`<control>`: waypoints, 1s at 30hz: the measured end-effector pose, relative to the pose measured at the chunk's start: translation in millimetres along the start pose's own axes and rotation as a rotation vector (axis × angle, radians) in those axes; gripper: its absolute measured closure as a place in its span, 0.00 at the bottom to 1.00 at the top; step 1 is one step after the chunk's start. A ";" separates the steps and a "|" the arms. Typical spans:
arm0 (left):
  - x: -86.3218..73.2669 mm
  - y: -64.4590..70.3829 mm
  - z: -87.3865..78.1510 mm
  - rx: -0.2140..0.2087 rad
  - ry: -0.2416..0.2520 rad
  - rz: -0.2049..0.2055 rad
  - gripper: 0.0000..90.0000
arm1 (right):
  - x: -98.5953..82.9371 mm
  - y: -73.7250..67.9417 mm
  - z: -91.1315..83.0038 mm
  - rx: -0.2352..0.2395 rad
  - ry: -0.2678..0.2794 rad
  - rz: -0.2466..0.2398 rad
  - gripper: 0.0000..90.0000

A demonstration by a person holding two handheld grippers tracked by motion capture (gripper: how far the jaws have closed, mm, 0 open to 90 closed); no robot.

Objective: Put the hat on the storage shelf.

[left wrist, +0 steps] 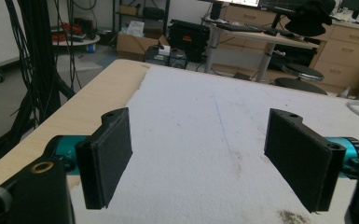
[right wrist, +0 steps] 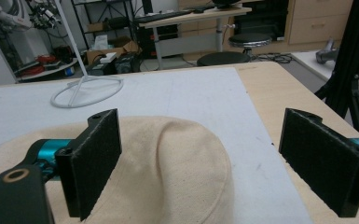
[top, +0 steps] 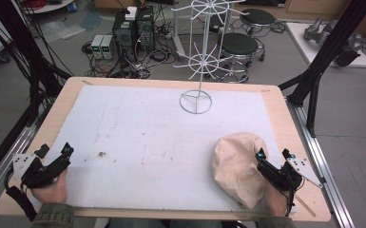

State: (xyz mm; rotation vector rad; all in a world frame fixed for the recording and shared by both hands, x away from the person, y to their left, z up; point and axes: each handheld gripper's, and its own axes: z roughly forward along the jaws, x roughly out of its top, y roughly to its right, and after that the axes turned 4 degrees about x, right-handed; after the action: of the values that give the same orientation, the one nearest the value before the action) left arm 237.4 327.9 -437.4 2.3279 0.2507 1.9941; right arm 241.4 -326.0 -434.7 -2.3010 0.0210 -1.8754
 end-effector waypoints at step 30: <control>-0.8 -0.2 1.4 -0.008 -0.008 -0.006 0.26 | -0.3 -0.5 0.6 0.004 -0.008 0.004 0.13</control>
State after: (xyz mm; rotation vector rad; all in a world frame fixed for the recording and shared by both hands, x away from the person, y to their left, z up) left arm 238.6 328.1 -438.4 2.3272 0.2484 1.9784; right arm 241.9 -325.4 -435.1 -2.3036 0.0203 -1.8630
